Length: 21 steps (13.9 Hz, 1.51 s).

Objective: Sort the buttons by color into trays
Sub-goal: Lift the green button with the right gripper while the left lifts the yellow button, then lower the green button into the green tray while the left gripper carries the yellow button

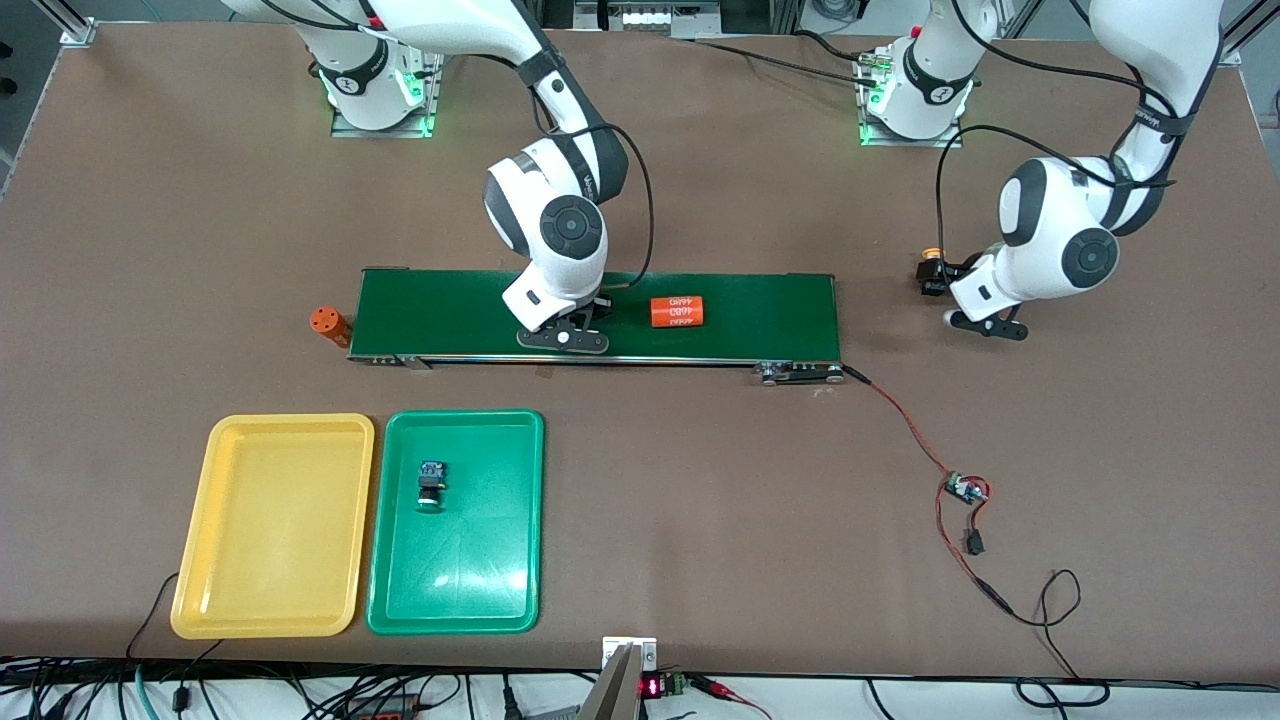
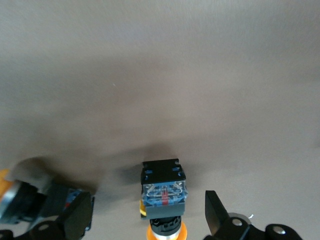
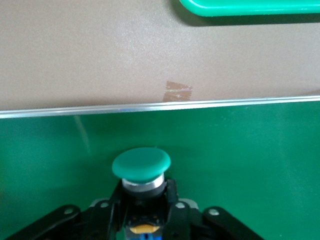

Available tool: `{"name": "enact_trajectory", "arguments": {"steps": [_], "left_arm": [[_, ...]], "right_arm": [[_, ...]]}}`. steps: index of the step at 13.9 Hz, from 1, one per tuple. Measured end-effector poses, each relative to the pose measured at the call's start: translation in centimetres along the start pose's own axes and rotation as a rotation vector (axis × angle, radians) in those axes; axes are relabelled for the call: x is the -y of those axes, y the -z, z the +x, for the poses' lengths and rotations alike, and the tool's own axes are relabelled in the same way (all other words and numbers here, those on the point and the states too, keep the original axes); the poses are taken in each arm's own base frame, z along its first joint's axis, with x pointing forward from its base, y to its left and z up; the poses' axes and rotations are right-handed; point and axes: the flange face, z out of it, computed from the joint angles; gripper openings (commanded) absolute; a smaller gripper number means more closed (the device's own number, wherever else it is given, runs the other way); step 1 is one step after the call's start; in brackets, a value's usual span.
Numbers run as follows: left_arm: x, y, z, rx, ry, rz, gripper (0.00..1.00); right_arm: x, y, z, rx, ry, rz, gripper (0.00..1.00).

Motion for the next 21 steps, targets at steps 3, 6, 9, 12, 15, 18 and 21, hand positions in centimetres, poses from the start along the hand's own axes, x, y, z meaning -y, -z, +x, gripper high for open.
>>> {"name": "enact_trajectory", "arguments": {"steps": [3,6,9,12,15,18,21], "left_arm": [[-0.4,-1.0,-0.3,-0.017,-0.003,0.006,1.0],[-0.4,-1.6,-0.3,-0.01,-0.002,0.003,0.47],[-0.5,-1.7,-0.3,-0.008,-0.003,0.003,0.28],[-0.6,-1.3,-0.1,-0.006,-0.006,0.003,0.24],[-2.0,2.5,1.3,0.011,-0.032,0.006,0.24],[-4.1,8.7,3.5,-0.013,-0.014,0.02,0.24],[-9.1,12.1,5.2,-0.07,0.098,0.01,0.24]], "right_arm": [[-0.5,1.5,0.7,-0.019,-0.012,0.018,0.16],[-2.6,5.1,3.7,-0.058,-0.058,0.059,0.16],[-5.3,7.5,7.4,-0.098,-0.078,0.091,0.16],[-8.0,7.8,11.1,-0.128,-0.043,0.095,0.16],[-11.5,7.0,15.1,-0.149,-0.011,0.085,0.16],[-12.9,5.1,17.5,-0.181,0.007,0.078,0.16],[-13.3,3.1,18.8,-0.231,0.047,0.077,0.16]]}}
